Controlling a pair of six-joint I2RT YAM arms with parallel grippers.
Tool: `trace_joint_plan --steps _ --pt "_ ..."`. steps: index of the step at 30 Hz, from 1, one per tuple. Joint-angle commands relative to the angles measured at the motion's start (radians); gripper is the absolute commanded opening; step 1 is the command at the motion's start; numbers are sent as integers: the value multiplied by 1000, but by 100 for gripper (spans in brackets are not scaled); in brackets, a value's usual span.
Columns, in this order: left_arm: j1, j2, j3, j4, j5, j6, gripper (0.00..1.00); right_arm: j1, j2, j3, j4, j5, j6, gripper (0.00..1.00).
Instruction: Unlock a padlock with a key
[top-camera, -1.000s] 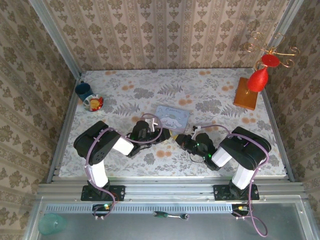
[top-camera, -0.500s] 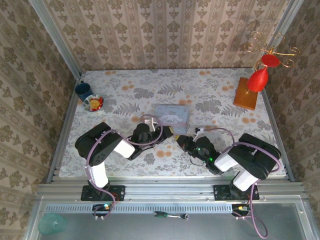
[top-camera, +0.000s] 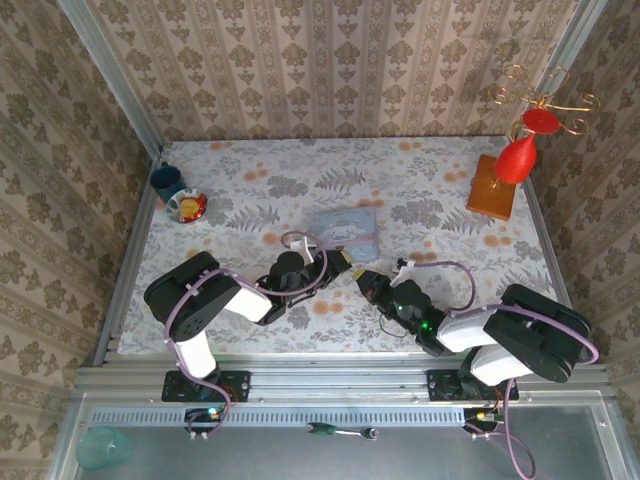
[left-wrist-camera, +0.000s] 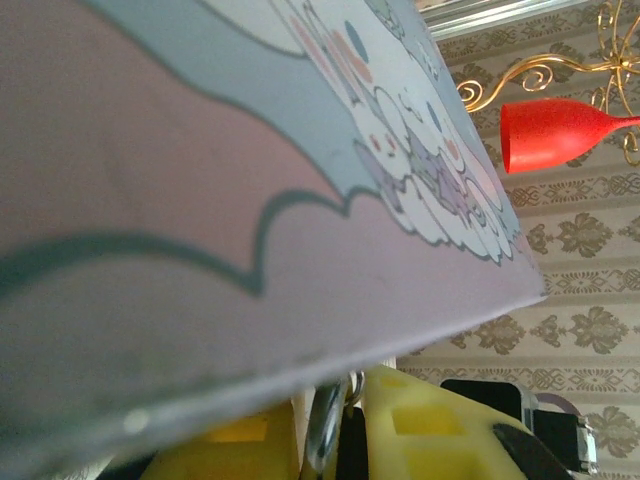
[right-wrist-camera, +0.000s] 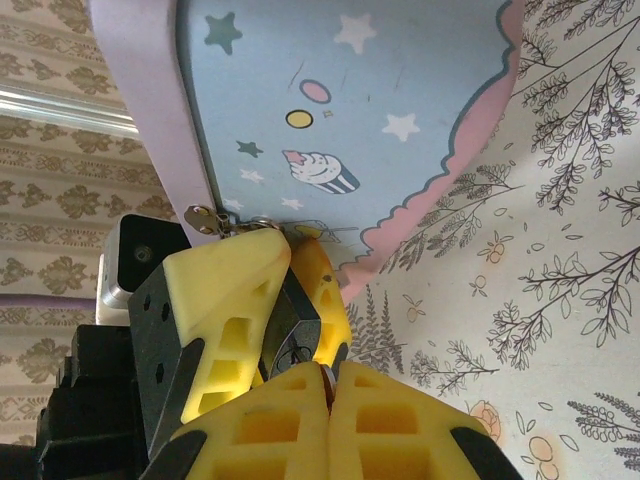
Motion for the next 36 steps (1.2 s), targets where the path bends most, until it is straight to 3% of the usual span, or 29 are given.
trace_joint_plan --steps 1,7,23,31,36 --pt "-19 -42 23 -25 -31 5 17 47 -55 30 21 14 4 0" --pt "-24 -72 33 -56 -30 24 14 61 -75 40 -45 -44 34 0" --pt "-37 -109 45 -100 -45 36 9 128 -101 45 -72 4 26 0" --pt "-50 -145 38 -112 -35 40 7 92 -178 11 -121 18 13 0" --pt "-68 -159 38 -100 -30 61 6 48 -212 8 -117 -42 20 0"
